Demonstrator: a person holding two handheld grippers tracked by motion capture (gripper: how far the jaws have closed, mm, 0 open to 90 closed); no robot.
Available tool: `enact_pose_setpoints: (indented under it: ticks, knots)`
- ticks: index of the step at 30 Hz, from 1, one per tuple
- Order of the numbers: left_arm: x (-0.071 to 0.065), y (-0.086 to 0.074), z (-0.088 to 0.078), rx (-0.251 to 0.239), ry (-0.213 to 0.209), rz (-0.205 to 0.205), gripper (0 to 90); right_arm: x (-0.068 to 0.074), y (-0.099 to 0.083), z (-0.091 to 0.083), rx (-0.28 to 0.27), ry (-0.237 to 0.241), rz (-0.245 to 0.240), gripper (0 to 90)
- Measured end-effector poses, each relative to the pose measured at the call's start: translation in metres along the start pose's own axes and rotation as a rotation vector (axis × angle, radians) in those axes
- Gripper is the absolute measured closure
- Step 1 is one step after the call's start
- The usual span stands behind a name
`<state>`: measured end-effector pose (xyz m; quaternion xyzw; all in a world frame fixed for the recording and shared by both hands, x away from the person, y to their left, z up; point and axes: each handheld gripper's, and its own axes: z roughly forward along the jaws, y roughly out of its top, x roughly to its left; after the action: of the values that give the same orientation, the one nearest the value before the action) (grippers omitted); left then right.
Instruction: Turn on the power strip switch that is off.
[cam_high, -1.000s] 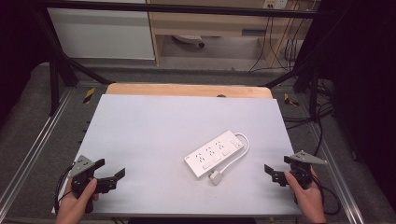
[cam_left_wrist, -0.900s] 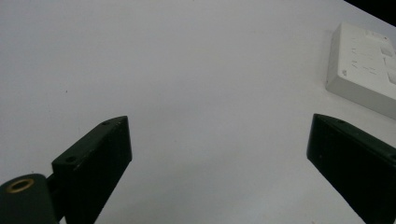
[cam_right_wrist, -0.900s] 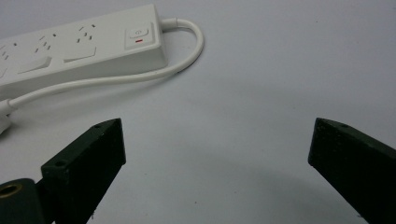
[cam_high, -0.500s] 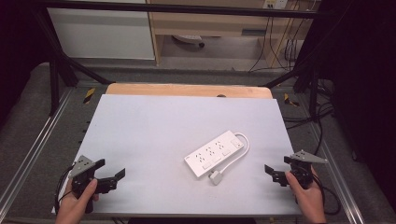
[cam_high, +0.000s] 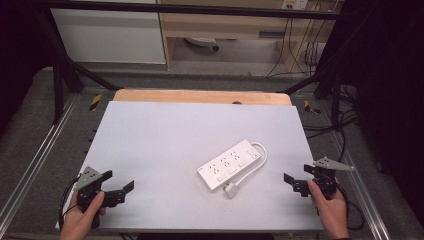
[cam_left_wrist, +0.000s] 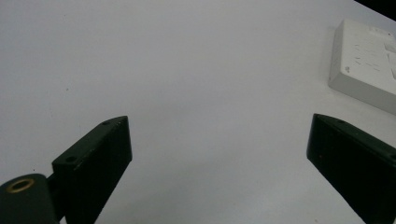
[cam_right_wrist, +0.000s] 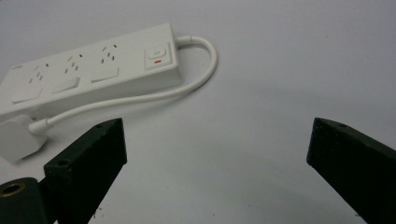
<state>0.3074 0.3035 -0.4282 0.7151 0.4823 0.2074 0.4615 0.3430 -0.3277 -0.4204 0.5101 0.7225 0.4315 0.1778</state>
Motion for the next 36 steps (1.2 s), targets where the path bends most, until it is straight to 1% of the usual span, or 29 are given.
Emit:
enact_pose_setpoints:
  ticks: [2, 3, 6, 7, 13, 18, 23, 30, 33, 35, 36]
  knots:
    - [0.000, 0.000, 0.000, 0.000, 0.000, -0.001, 6.6, 0.001, 0.003, 0.000, -0.007, 0.007, -0.007, 5.5]
    - [0.000, 0.000, 0.000, 0.000, 0.002, 0.000, 6.6, 0.002, 0.005, 0.000, -0.008, 0.011, -0.003, 6.0]
    - [0.000, 0.000, 0.000, 0.000, 0.001, 0.000, 6.6, 0.004, 0.008, 0.000, -0.007, 0.011, -0.012, 6.4]
    - [0.000, 0.000, 0.000, 0.001, 0.001, -0.001, 6.6, 0.005, 0.011, 0.001, -0.006, 0.024, -0.013, 6.2]
    - [0.001, 0.000, 0.000, 0.001, 0.001, -0.001, 6.6, 0.012, 0.019, 0.004, -0.007, 0.039, -0.028, 5.8]
    - [0.001, -0.001, 0.000, 0.004, 0.004, -0.002, 6.6, 0.016, 0.024, 0.003, -0.023, 0.049, -0.038, 5.5]
    - [0.001, -0.001, 0.000, 0.004, 0.005, -0.002, 6.6, 0.019, 0.027, 0.000, -0.034, 0.051, -0.052, 4.9]
    - [0.000, -0.001, 0.001, 0.008, -0.001, 0.005, 6.6, 0.020, 0.029, -0.002, -0.048, 0.050, -0.051, 4.6]
    - [0.000, -0.001, 0.002, 0.010, 0.000, 0.006, 6.6, 0.022, 0.032, -0.002, -0.077, 0.042, -0.053, 4.7]
    - [-0.001, -0.001, 0.002, 0.010, 0.001, 0.002, 6.6, 0.022, 0.033, -0.002, -0.085, 0.040, -0.052, 4.7]
    - [0.000, -0.001, 0.001, 0.009, 0.003, 0.002, 6.6, 0.023, 0.035, -0.002, -0.108, 0.034, -0.052, 4.7]
